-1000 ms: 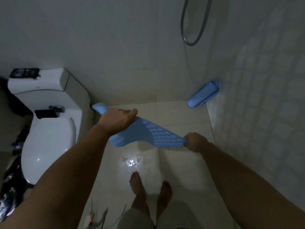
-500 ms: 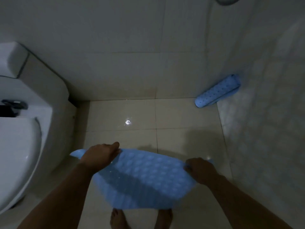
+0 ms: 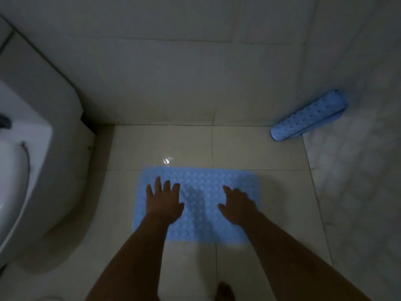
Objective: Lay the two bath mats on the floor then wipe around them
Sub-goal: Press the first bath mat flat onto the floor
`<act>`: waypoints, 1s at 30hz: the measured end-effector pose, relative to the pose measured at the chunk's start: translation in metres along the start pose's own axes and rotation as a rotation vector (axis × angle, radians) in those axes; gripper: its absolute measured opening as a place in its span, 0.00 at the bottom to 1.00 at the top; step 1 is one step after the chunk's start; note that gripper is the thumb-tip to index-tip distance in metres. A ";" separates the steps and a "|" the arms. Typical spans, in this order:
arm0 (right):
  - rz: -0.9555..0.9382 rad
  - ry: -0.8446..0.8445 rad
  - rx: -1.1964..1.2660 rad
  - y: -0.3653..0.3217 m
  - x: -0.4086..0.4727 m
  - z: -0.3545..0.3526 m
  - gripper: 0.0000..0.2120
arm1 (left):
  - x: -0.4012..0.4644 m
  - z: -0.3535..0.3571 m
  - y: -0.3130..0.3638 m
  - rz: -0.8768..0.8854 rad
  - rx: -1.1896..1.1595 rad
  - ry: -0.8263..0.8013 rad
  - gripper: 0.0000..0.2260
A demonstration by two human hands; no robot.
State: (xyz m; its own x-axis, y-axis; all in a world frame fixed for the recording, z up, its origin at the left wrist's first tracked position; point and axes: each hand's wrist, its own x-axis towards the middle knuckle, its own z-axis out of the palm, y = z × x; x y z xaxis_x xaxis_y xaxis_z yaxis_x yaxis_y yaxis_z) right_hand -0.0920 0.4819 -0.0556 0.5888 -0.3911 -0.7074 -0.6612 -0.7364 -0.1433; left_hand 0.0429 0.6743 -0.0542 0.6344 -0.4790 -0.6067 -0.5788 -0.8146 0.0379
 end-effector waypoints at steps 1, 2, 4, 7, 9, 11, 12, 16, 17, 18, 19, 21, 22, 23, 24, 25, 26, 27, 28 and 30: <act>0.010 -0.037 0.000 -0.003 -0.008 0.007 0.34 | -0.008 0.004 -0.001 0.003 -0.008 -0.024 0.32; 0.018 -0.062 0.004 -0.005 -0.014 0.013 0.35 | -0.015 0.007 -0.001 0.002 -0.020 -0.042 0.32; 0.035 -0.075 0.018 -0.005 -0.022 0.021 0.35 | -0.025 0.009 -0.002 -0.004 -0.048 -0.061 0.32; 0.081 -0.058 0.074 -0.007 -0.030 0.021 0.35 | -0.036 0.007 -0.009 0.003 -0.093 -0.087 0.32; 0.103 -0.044 0.105 -0.008 -0.038 0.020 0.35 | -0.044 0.006 -0.015 0.008 -0.096 -0.111 0.32; 0.120 -0.044 0.122 -0.011 -0.046 0.016 0.35 | -0.050 0.001 -0.020 0.013 -0.096 -0.132 0.32; 0.125 -0.041 0.133 -0.012 -0.048 0.016 0.35 | -0.051 0.000 -0.021 0.015 -0.103 -0.132 0.31; 0.146 -0.051 0.172 -0.018 -0.033 0.027 0.33 | -0.032 0.006 -0.020 0.014 -0.143 -0.130 0.31; 0.146 -0.067 0.176 -0.020 -0.024 0.036 0.33 | -0.024 0.014 -0.021 0.008 -0.148 -0.136 0.31; 0.139 -0.082 0.171 -0.021 -0.009 0.048 0.33 | -0.012 0.026 -0.023 -0.004 -0.155 -0.136 0.31; 0.134 -0.092 0.175 -0.023 0.006 0.059 0.33 | -0.001 0.039 -0.026 -0.021 -0.163 -0.135 0.32; 0.145 -0.101 0.208 -0.023 0.049 0.092 0.33 | 0.030 0.078 -0.031 -0.053 -0.166 -0.133 0.32; 0.154 -0.098 0.227 -0.022 0.072 0.108 0.34 | 0.047 0.098 -0.034 -0.061 -0.161 -0.130 0.33; 0.168 -0.086 0.245 -0.020 0.097 0.125 0.34 | 0.065 0.119 -0.038 -0.055 -0.148 -0.131 0.34; 0.191 -0.072 0.253 -0.016 0.120 0.142 0.36 | 0.082 0.139 -0.041 -0.053 -0.133 -0.131 0.35; 0.217 -0.050 0.251 -0.012 0.148 0.162 0.37 | 0.104 0.162 -0.046 -0.051 -0.122 -0.111 0.37; 0.254 -0.013 0.245 -0.006 0.175 0.182 0.39 | 0.127 0.185 -0.052 -0.045 -0.116 -0.087 0.39; 0.297 0.041 0.227 0.000 0.198 0.199 0.41 | 0.149 0.206 -0.057 -0.041 -0.127 -0.062 0.40; 0.344 0.116 0.198 0.006 0.221 0.212 0.43 | 0.171 0.227 -0.062 -0.038 -0.149 -0.008 0.41; 0.412 0.285 0.175 0.014 0.263 0.238 0.48 | 0.210 0.264 -0.077 -0.030 -0.175 0.185 0.43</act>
State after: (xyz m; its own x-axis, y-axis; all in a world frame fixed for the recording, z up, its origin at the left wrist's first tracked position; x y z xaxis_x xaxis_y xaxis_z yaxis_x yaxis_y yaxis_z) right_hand -0.0570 0.4998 -0.4089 0.3505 -0.7810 -0.5169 -0.9177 -0.3965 -0.0232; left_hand 0.0860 0.7229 -0.3941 0.7422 -0.4928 -0.4542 -0.4716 -0.8656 0.1685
